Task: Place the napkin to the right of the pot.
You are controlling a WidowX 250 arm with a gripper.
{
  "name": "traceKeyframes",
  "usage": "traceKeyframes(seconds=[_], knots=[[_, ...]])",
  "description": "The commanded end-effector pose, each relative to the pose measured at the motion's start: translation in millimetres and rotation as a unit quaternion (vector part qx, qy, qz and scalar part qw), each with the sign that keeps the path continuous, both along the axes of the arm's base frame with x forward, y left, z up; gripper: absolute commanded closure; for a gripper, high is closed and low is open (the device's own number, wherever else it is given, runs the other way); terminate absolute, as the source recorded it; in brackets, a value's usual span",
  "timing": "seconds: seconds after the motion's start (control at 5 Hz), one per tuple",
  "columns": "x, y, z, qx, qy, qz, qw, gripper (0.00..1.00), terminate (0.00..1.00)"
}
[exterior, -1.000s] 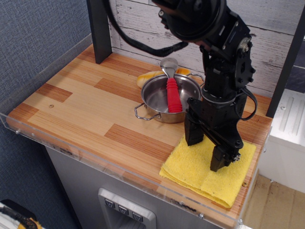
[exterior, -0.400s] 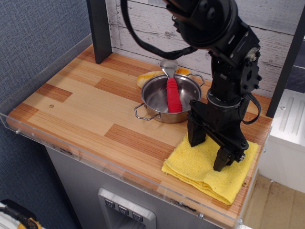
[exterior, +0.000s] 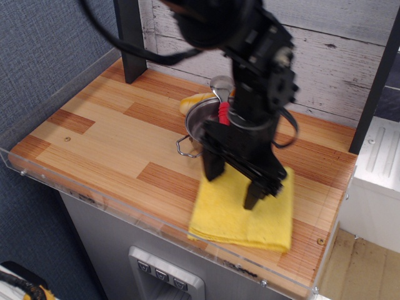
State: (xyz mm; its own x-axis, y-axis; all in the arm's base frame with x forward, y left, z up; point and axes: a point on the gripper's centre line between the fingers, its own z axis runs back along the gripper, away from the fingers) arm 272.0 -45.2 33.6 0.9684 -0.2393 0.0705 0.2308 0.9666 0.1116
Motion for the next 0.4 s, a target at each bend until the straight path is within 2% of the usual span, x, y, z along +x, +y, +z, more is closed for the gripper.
traceKeyframes(seconds=[0.0, 0.2], knots=[[0.6, 6.6, 22.8, 0.007, -0.037, 0.028, 0.9989, 0.0, 0.0], [-0.1, 1.2, 21.2, 0.012, -0.035, 0.022, 0.9991, 0.0, 0.0]])
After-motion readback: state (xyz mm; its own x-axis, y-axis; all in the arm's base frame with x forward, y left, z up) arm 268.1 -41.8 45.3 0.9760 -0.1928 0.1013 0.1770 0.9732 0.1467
